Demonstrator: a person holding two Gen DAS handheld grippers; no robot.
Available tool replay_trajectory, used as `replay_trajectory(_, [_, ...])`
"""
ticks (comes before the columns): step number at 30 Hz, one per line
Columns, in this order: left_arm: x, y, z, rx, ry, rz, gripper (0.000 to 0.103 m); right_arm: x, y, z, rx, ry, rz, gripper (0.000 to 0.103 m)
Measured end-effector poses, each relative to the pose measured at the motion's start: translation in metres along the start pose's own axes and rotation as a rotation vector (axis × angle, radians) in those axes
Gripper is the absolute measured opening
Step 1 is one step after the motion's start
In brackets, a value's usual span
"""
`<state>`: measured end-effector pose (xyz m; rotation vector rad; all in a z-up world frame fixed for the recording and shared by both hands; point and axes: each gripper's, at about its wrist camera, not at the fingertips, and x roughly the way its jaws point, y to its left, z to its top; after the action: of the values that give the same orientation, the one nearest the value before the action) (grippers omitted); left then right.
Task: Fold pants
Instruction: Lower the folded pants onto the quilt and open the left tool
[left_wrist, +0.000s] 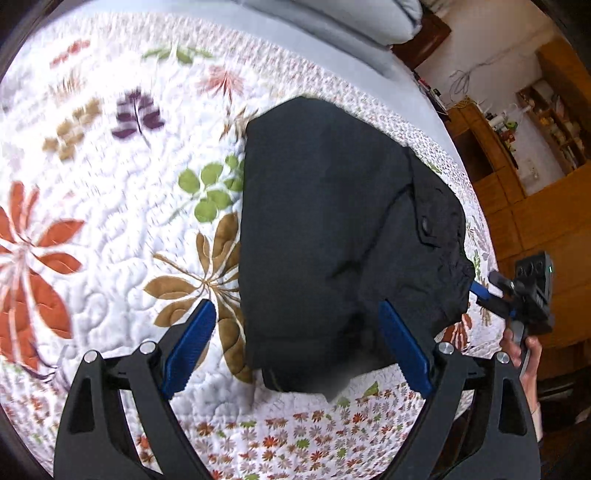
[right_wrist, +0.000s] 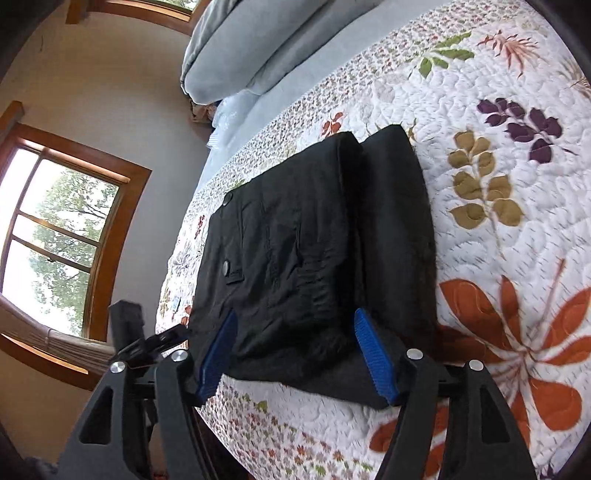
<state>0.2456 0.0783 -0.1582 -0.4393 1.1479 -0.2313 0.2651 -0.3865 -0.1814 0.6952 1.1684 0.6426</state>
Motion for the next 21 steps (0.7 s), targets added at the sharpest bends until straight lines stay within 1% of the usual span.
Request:
replay_trajectory(2, [-0.014, -0.015, -0.003, 0.054, -0.049, 0.035, 0.089, 0.004, 0.0, 0.001, 0.008, 0.01, -0.035, 0.063])
replay_trajectory(4, [-0.029, -0.031, -0.01, 0.103, -0.103, 0.052, 0.09, 0.004, 0.001, 0.0, 0.014, 0.008, -0.036, 0.063])
replay_trajectory(5, [-0.037, -0.035, -0.013, 0.132, -0.129, 0.062, 0.09, 0.004, -0.001, -0.002, 0.021, 0.01, -0.032, 0.064])
replay_trajectory(6, [-0.041, -0.044, -0.015, 0.152, -0.143, 0.068, 0.09, 0.004, -0.002, -0.003, 0.027, 0.014, -0.023, 0.068])
replay_trajectory(8, [-0.048, -0.057, -0.017, 0.185, -0.166, 0.071, 0.09, 0.008, -0.002, -0.002, 0.035, 0.022, -0.009, 0.073])
replay_trajectory(10, [-0.053, -0.067, -0.019, 0.198, -0.18, 0.062, 0.09, 0.014, -0.001, 0.0, 0.026, 0.032, -0.018, 0.073])
replay_trajectory(11, [-0.055, -0.071, -0.019, 0.205, -0.185, 0.062, 0.091, 0.016, 0.0, 0.001, 0.023, 0.033, -0.019, 0.064])
replay_trajectory(12, [-0.057, -0.074, -0.02, 0.214, -0.191, 0.067, 0.091, 0.019, 0.001, 0.002, 0.018, 0.036, -0.037, 0.046])
replay_trajectory(13, [-0.059, -0.077, -0.021, 0.224, -0.198, 0.072, 0.091, 0.021, 0.001, 0.003, 0.011, 0.045, -0.05, 0.038])
replay_trajectory(14, [-0.061, -0.079, -0.022, 0.238, -0.209, 0.081, 0.091, 0.023, 0.0, 0.003, 0.017, 0.052, -0.022, 0.038])
replay_trajectory(15, [-0.061, -0.08, -0.023, 0.248, -0.214, 0.088, 0.091, 0.022, -0.002, 0.001, 0.022, 0.047, -0.012, 0.037])
replay_trajectory(17, [-0.061, -0.082, -0.022, 0.267, -0.218, 0.108, 0.091, 0.019, -0.001, -0.003, -0.001, 0.038, -0.012, 0.036])
replay_trajectory(21, [-0.052, -0.079, -0.023, 0.277, -0.214, 0.13, 0.091, 0.008, -0.005, -0.008, -0.004, 0.01, -0.013, 0.035])
